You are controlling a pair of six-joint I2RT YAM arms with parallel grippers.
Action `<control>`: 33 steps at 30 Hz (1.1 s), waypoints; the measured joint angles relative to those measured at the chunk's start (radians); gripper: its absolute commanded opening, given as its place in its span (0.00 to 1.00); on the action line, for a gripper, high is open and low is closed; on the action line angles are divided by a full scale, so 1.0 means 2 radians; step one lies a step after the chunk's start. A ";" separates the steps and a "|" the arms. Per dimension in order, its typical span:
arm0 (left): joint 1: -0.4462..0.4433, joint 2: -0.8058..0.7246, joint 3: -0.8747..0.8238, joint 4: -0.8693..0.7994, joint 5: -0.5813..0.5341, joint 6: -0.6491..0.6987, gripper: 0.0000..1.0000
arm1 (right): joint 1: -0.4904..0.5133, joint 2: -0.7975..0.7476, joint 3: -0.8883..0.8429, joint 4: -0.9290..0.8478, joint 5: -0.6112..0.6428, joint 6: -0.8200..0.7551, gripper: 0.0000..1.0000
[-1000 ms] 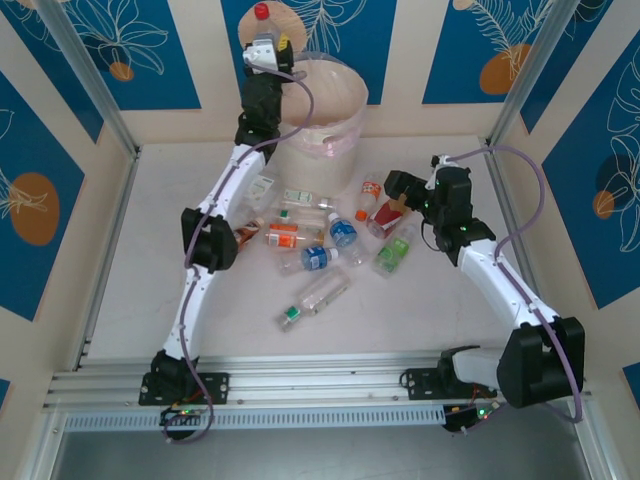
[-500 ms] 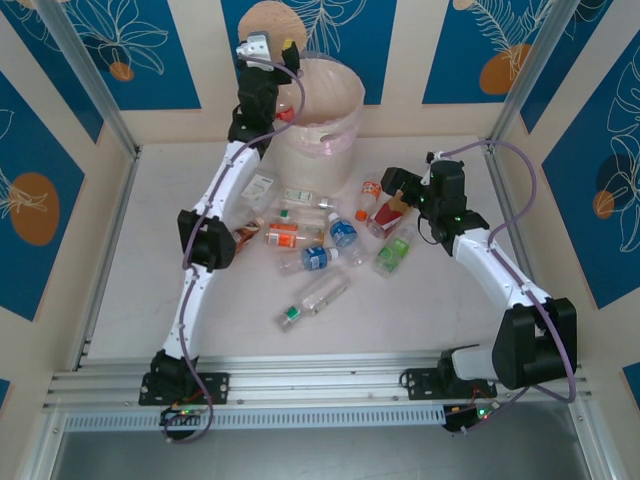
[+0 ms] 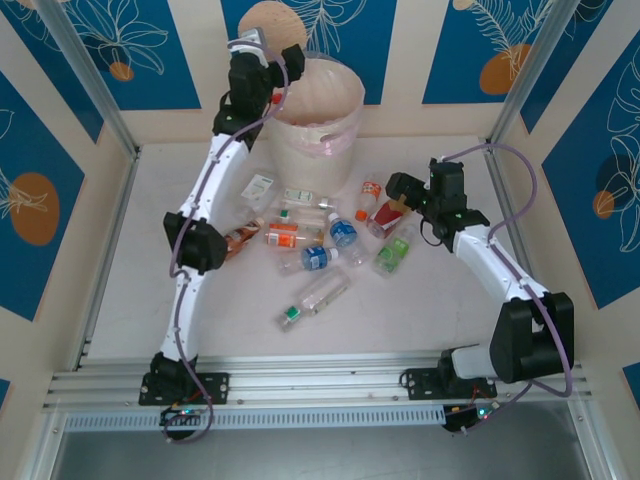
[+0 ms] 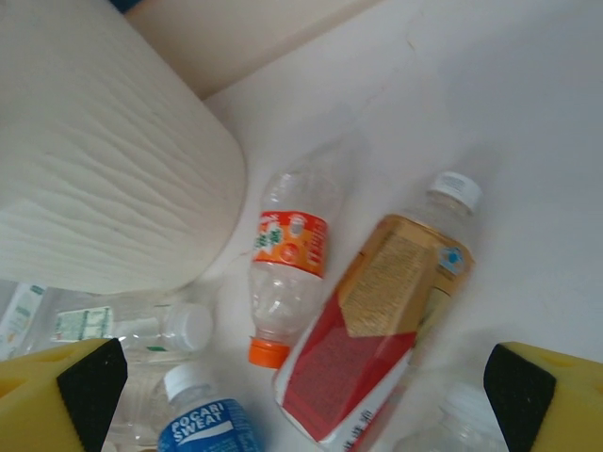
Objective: Put the plastic bottles in the bin
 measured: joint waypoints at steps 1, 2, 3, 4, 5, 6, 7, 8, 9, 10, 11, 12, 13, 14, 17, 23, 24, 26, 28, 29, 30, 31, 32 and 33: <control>0.002 -0.016 -0.015 -0.008 0.010 -0.007 1.00 | -0.005 0.004 0.001 -0.007 0.000 0.004 0.99; 0.005 -0.029 -0.024 -0.014 0.020 -0.014 1.00 | -0.010 0.007 0.002 -0.012 0.000 0.008 1.00; 0.007 -0.039 -0.029 -0.023 0.028 -0.017 1.00 | -0.016 0.012 0.002 -0.019 -0.001 0.013 1.00; 0.010 -0.048 -0.030 -0.031 0.039 -0.019 1.00 | -0.021 0.016 0.002 -0.024 -0.002 0.018 1.00; 0.011 -0.055 -0.030 -0.038 0.048 -0.019 1.00 | -0.025 0.022 0.002 -0.028 -0.002 0.023 0.99; 0.012 -0.062 -0.029 -0.047 0.060 -0.019 1.00 | -0.029 0.029 0.002 -0.033 -0.002 0.029 1.00; 0.013 -0.068 -0.024 -0.060 0.072 -0.019 1.00 | -0.032 0.036 0.002 -0.037 -0.003 0.034 0.99; 0.014 -0.071 -0.019 -0.070 0.082 -0.019 1.00 | -0.035 0.044 0.003 -0.041 -0.004 0.039 0.99; 0.014 -0.074 -0.012 -0.082 0.092 -0.019 1.00 | -0.038 0.054 0.006 -0.046 -0.007 0.042 0.99; 0.013 -0.078 -0.009 -0.094 0.104 -0.019 1.00 | -0.040 0.065 0.011 -0.051 -0.011 0.044 0.99; 0.013 -0.081 -0.007 -0.104 0.112 -0.019 1.00 | -0.042 0.077 0.019 -0.058 -0.018 0.046 1.00; 0.012 -0.085 -0.006 -0.115 0.121 -0.018 1.00 | -0.043 0.092 0.031 -0.064 -0.027 0.046 1.00; 0.011 -0.089 -0.006 -0.126 0.129 -0.017 1.00 | -0.044 0.109 0.048 -0.075 -0.036 0.046 1.00; 0.009 -0.093 -0.008 -0.134 0.135 -0.016 1.00 | -0.045 0.124 0.064 -0.081 -0.043 0.046 1.00; 0.006 -0.116 -0.043 -0.147 0.148 -0.012 1.00 | -0.045 0.177 0.119 -0.095 -0.064 0.046 1.00; 0.005 -0.172 -0.137 -0.157 0.154 0.005 1.00 | -0.044 0.255 0.187 -0.126 -0.070 0.054 0.97; 0.005 -0.182 -0.153 -0.157 0.154 0.008 1.00 | -0.043 0.266 0.195 -0.134 -0.068 0.055 0.95; 0.005 -0.207 -0.190 -0.153 0.154 0.013 1.00 | -0.041 0.283 0.209 -0.146 -0.066 0.058 0.94; 0.005 -0.243 -0.250 -0.133 0.152 0.014 1.00 | -0.036 0.296 0.219 -0.154 -0.064 0.059 0.92; 0.005 -0.267 -0.290 -0.112 0.149 0.013 1.00 | -0.033 0.300 0.221 -0.156 -0.063 0.060 0.91; 0.005 -0.301 -0.351 -0.079 0.144 0.012 1.00 | -0.030 0.304 0.223 -0.156 -0.061 0.061 0.90; 0.005 -0.335 -0.413 -0.043 0.138 0.009 1.00 | -0.027 0.308 0.224 -0.157 -0.058 0.063 0.89; 0.005 -0.361 -0.461 -0.012 0.133 0.006 1.00 | -0.026 0.312 0.225 -0.159 -0.056 0.064 0.89; 0.005 -0.391 -0.516 0.019 0.126 0.000 1.00 | -0.023 0.317 0.228 -0.161 -0.052 0.066 0.88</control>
